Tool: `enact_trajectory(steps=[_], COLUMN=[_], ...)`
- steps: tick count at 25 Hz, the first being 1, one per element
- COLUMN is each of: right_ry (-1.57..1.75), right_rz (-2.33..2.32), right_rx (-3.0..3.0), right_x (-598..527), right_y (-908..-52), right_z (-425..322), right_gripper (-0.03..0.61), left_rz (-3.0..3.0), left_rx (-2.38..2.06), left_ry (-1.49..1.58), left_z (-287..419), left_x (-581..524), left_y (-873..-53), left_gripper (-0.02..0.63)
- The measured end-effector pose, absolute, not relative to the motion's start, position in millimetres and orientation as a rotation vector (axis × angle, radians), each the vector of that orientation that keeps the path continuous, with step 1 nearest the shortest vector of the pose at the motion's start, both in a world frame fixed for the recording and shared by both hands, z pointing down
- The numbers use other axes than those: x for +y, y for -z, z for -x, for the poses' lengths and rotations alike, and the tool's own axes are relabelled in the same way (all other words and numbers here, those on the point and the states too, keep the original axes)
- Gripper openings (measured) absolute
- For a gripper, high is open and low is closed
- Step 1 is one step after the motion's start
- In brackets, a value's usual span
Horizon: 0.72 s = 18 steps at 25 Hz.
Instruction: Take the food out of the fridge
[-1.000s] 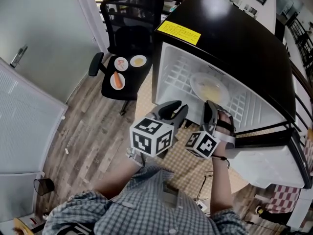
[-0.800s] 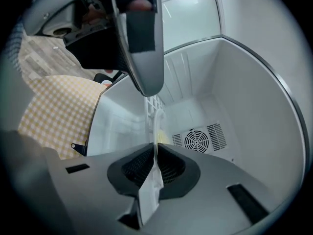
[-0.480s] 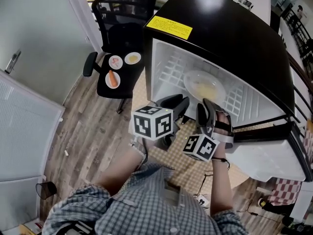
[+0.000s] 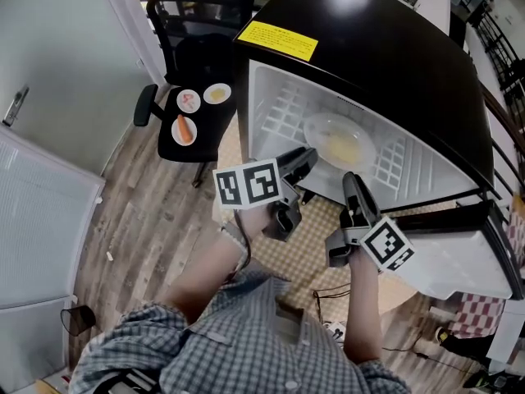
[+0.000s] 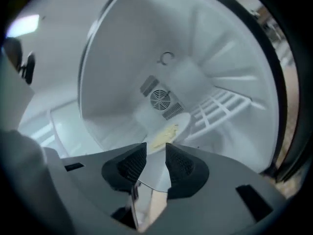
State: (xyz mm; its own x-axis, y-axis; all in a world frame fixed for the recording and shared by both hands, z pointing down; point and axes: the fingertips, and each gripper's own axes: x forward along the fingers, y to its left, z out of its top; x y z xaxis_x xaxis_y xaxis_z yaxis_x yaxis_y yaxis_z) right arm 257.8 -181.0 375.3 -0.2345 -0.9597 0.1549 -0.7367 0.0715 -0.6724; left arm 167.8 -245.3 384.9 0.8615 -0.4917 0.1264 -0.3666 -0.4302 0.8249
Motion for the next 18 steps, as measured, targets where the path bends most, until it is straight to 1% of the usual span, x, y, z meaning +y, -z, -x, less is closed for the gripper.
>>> enact_trajectory(steps=[3, 10, 12, 13, 15, 18], right_ry=[1.096, 1.171, 1.187, 1.191, 1.195, 1.2], right_rz=[1.556, 1.483, 1.473, 1.471, 1.463, 1.449], right_rx=[1.75, 1.591, 1.57, 1.562, 1.549, 1.545], right_x=[-185, -197, -199, -200, -201, -201], right_y=[-385, -395, -396, -396, -396, -396], right_z=[-274, -283, -282, -282, -282, -282], right_gripper=[0.114, 0.098, 0.091, 0.071, 0.051, 0.046], left_rz=[-2.001, -1.895, -1.88, -1.868, -1.843, -1.826], left_rx=[-0.614, -0.598, -0.604, -0.606, -0.601, -0.585], left_ry=[0.201, 0.237, 0.232, 0.231, 0.236, 0.246], left_z=[-170, -177, -176, -176, -176, -178], left_x=[-249, -253, -254, -254, -254, -254], left_y=[-387, -391, -392, -393, -393, -390], left_gripper=[0.12, 0.117, 0.103, 0.092, 0.084, 0.044])
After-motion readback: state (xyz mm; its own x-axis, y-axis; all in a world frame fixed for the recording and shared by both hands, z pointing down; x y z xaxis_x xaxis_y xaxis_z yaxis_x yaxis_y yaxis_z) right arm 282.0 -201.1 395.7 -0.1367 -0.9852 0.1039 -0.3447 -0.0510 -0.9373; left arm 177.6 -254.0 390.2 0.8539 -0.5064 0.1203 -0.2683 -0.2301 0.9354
